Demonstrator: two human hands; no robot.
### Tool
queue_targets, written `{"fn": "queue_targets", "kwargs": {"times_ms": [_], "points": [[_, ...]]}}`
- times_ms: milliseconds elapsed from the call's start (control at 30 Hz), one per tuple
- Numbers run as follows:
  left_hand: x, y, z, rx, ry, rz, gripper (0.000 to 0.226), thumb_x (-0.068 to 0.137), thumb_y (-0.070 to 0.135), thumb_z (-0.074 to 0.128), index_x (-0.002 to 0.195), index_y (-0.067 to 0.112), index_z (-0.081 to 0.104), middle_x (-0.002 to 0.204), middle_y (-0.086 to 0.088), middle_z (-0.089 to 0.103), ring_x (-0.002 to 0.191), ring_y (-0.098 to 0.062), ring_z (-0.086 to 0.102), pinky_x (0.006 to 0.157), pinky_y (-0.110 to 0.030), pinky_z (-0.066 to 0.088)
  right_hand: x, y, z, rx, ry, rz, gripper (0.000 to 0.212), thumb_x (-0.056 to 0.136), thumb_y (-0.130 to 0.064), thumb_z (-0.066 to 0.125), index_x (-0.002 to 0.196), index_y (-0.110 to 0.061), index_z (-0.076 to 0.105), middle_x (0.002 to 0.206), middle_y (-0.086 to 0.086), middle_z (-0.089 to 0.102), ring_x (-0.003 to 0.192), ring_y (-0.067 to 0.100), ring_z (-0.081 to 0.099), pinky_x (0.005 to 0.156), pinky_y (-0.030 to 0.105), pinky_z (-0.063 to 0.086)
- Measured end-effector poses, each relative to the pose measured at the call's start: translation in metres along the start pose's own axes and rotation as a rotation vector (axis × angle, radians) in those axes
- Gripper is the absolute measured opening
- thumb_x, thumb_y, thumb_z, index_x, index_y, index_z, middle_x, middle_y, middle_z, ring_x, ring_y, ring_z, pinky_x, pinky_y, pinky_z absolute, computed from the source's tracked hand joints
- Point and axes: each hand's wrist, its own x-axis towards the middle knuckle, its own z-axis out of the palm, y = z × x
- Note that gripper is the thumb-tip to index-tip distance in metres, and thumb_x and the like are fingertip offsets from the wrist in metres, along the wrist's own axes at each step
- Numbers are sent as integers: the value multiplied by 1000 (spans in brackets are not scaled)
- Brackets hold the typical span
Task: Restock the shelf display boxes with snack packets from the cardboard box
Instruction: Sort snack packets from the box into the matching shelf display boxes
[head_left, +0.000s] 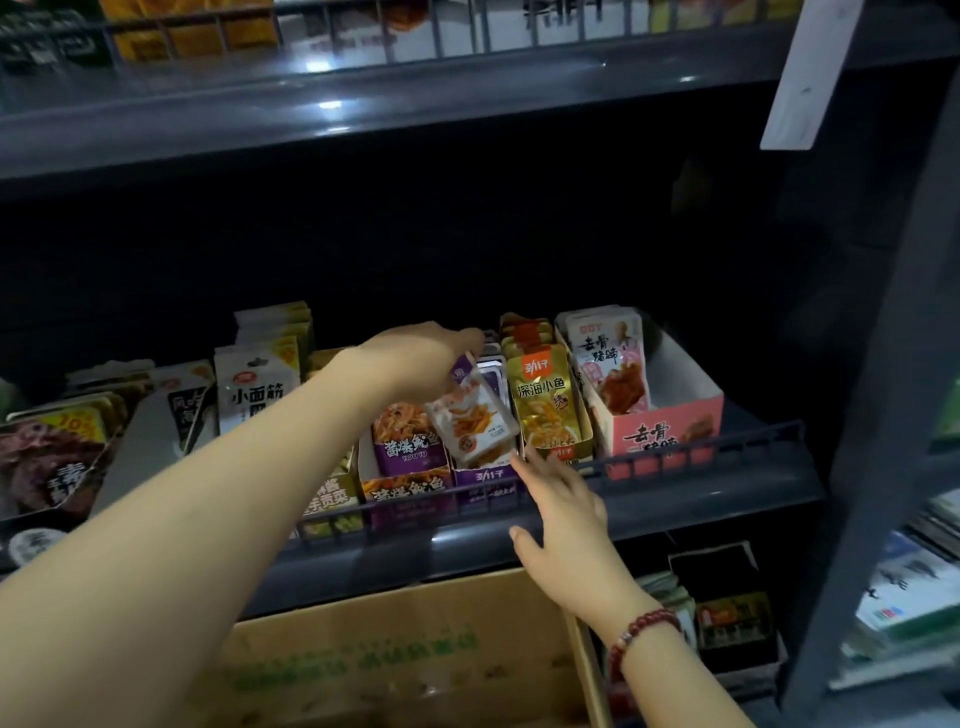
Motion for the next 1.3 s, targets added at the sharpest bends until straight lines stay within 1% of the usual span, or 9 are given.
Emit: {"fn": "queue_targets", "kwargs": {"times_ms": [133,300,400,467,567,800,967,1067,1300], "points": [[8,16,6,93,-2,49,54,93,10,57,141,24,36,83,0,52,69,-17,55,52,-27,42,0,0,1,24,1,1,70,96,-24,51,150,-37,9,157,-20,3,143,4,-4,117,36,1],[20,35,30,73,-22,80,68,89,2,59,145,20,25,113,-8,56,70,-17,51,51,-27,41,-1,0,1,-2,2,-1,71,96,-25,51,150,-38,8,157,-19,4,144,4,-4,116,36,2],[24,35,44,-121,45,5,69,87,12,67,143,17,27,131,-12,49,108,-28,54,79,-36,49,-1,0,0,-2,5,-6,71,96,-25,51,151,-38,8,157,-19,5,143,3,-4,116,35,3],[23,32,54,-171,108,-6,70,88,17,67,145,13,28,146,-10,35,134,-27,33,107,-36,34,-1,0,0,-1,6,-9,70,96,-25,50,151,-38,8,157,-19,5,143,3,-3,115,34,4],[16,27,69,-198,231,23,72,90,23,65,150,14,27,153,-6,26,142,-23,18,117,-34,19,-1,0,0,-7,7,-5,70,96,-25,50,150,-38,8,157,-19,5,144,4,-3,115,35,5],[-25,35,79,-434,469,-20,61,93,33,61,147,17,38,150,-5,37,140,-24,29,115,-37,20,-5,-6,-4,-36,20,-12,67,96,-27,49,151,-36,10,158,-16,6,144,8,-1,115,36,7],[-91,48,101,-591,543,-53,37,93,24,61,129,16,57,129,-2,54,126,-17,43,106,-29,28,-27,-14,-9,-15,30,-48,49,95,-30,50,142,-36,35,151,-14,29,140,8,13,110,28,11],[-136,59,120,-760,476,-142,24,93,20,59,117,19,62,112,8,56,109,-2,45,96,-13,30,-51,-21,-8,1,-16,-22,39,94,-31,53,132,-38,47,142,-11,40,137,11,23,108,28,17],[-215,70,194,-1061,46,-416,16,95,16,55,101,29,60,110,8,61,100,-2,52,79,-2,34,-105,-40,2,-83,-133,50,60,95,-31,52,148,-27,25,160,-3,-6,144,9,-8,117,32,6]]}}
